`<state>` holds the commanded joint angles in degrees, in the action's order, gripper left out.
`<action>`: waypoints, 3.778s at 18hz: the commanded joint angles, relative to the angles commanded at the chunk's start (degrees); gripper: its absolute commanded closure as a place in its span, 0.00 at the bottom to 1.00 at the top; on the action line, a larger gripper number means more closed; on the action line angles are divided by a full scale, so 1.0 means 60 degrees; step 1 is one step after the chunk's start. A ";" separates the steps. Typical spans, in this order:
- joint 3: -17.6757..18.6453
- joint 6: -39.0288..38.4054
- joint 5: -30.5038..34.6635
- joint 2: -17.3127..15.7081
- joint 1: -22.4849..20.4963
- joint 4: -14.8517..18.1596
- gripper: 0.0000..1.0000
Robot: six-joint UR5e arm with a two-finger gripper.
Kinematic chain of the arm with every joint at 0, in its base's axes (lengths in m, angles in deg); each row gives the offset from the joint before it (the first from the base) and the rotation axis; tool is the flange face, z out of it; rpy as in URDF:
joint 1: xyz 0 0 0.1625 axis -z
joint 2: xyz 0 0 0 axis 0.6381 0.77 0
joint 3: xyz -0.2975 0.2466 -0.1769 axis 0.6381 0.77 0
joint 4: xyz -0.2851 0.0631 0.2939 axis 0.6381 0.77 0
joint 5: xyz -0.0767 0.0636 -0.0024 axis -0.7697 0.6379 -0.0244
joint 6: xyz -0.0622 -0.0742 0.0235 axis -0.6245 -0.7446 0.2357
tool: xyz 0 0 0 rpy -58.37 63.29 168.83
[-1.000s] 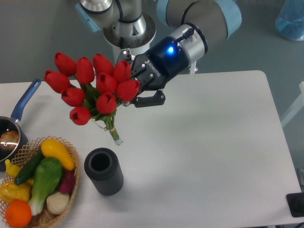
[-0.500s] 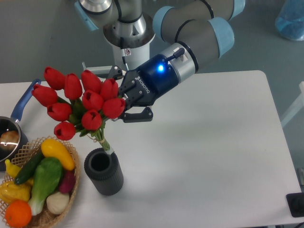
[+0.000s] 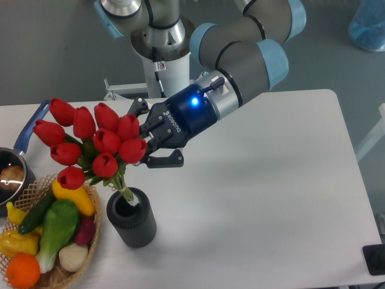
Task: Insert the flowers into the vase
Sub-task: 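Lower the tulip stems into the black vase opening, then push the tulips further down into the vase, then open the gripper and lift it away from the tulips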
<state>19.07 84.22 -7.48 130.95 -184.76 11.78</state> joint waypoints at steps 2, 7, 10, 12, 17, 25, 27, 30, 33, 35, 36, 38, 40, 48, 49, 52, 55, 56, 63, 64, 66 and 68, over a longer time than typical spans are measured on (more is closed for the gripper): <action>0.0058 0.0000 0.0000 0.0000 0.0029 0.0000 1.00; 0.0147 0.0015 0.0015 0.0146 0.0088 -0.0117 1.00; 0.0147 0.0029 0.0044 0.0249 0.0161 -0.0161 1.00; 0.0147 0.0029 0.0044 0.0351 0.0161 -0.0161 1.00; 0.0526 0.0306 0.0073 0.0527 0.0234 -0.0249 1.00; 0.1127 0.1155 0.0132 0.0746 0.0234 -0.0293 1.00; 0.1288 0.1595 0.0132 0.0834 0.0234 -0.0293 1.00; 0.1494 0.1787 0.0146 0.0879 0.0234 -0.0293 1.00; 0.1655 0.1816 0.0379 0.0879 0.0220 -0.0293 1.00; 0.1714 0.1816 0.0454 0.0893 0.0220 -0.0308 1.00; 0.1714 0.1816 0.0454 0.0894 0.0220 -0.0308 1.00; 0.1729 0.1991 0.0469 0.0981 0.0220 -0.0308 0.96; 0.1787 0.2604 0.0469 0.1098 0.0205 -0.0308 0.90; 0.2095 0.3062 0.0762 0.1201 0.0176 -0.0293 0.61; 0.2095 0.3062 0.0762 0.1201 0.0161 -0.0293 0.37; 0.2110 0.3061 0.0762 0.1187 0.0117 -0.0307 0.03; 0.2110 0.3091 0.0805 0.1172 -0.0014 -0.0293 0.00; 0.2110 0.3091 0.0820 0.1143 -0.0029 -0.0278 0.00; 0.2329 0.3032 0.1743 0.0587 -0.0541 -0.0278 0.00; 0.2329 0.3018 0.1758 0.0499 -0.0600 -0.0264 0.00; 0.2359 0.3032 0.1888 0.0323 -0.0790 -0.0264 0.00; 0.2359 0.3032 0.2414 0.0118 -0.0908 -0.0264 0.00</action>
<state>33.22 102.41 7.00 131.66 -190.20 10.19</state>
